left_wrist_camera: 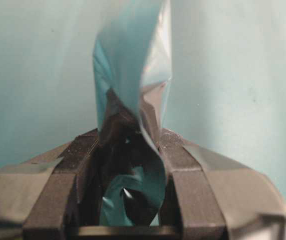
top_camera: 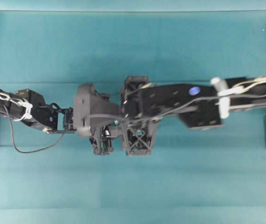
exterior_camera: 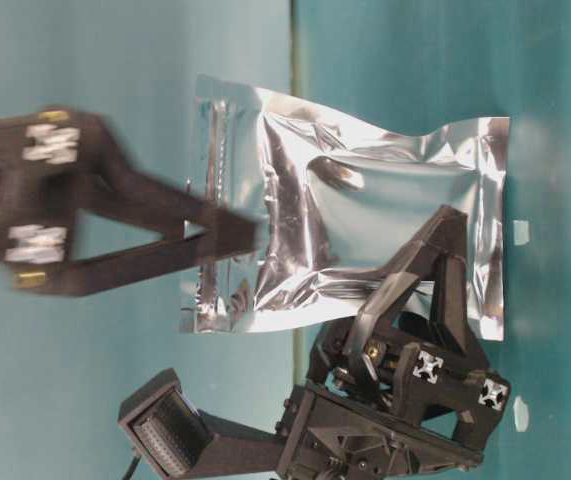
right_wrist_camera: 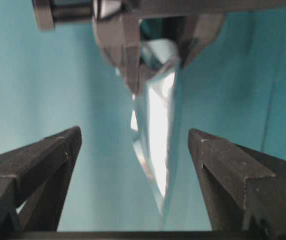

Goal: Hand over the silver zip bag and make it stand upright.
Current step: 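Open the right gripper to release the bag to the left gripper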

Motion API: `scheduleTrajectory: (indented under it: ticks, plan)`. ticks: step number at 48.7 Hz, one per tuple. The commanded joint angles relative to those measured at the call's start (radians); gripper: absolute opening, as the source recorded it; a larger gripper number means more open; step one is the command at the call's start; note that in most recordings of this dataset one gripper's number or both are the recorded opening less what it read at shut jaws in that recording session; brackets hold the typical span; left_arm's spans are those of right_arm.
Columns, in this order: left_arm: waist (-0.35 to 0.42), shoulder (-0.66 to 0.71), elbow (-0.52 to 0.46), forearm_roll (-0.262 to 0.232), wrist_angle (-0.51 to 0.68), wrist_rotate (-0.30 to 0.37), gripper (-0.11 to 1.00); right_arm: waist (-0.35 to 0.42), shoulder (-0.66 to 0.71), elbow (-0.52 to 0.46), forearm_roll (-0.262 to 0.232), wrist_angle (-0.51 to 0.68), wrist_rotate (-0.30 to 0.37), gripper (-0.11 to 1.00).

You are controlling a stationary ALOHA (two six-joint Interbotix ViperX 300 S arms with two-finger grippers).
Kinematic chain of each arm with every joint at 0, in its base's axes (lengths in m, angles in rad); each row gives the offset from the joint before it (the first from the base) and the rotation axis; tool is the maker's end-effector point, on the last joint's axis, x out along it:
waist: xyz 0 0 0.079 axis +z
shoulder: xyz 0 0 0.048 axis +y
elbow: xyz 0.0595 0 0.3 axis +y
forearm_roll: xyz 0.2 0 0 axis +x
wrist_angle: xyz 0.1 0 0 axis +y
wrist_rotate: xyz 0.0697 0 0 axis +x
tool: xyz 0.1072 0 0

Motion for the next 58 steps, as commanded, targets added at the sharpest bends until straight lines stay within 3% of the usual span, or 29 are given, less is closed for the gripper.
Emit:
scheduleTrajectory:
  ticks: [1,29,58]
  plan:
    - [-0.008,-0.005,0.000,0.002,-0.005,0.002,0.29,-0.005,-0.077,-0.002,-0.003,-0.021,0.021,0.90]
    - [-0.009,-0.008,0.014,0.002,-0.003,0.000,0.29,0.057,-0.221,0.071,-0.003,-0.051,0.094,0.90]
    - [-0.009,-0.020,0.032,0.002,-0.005,-0.002,0.29,0.061,-0.296,0.161,-0.003,-0.156,0.115,0.90]
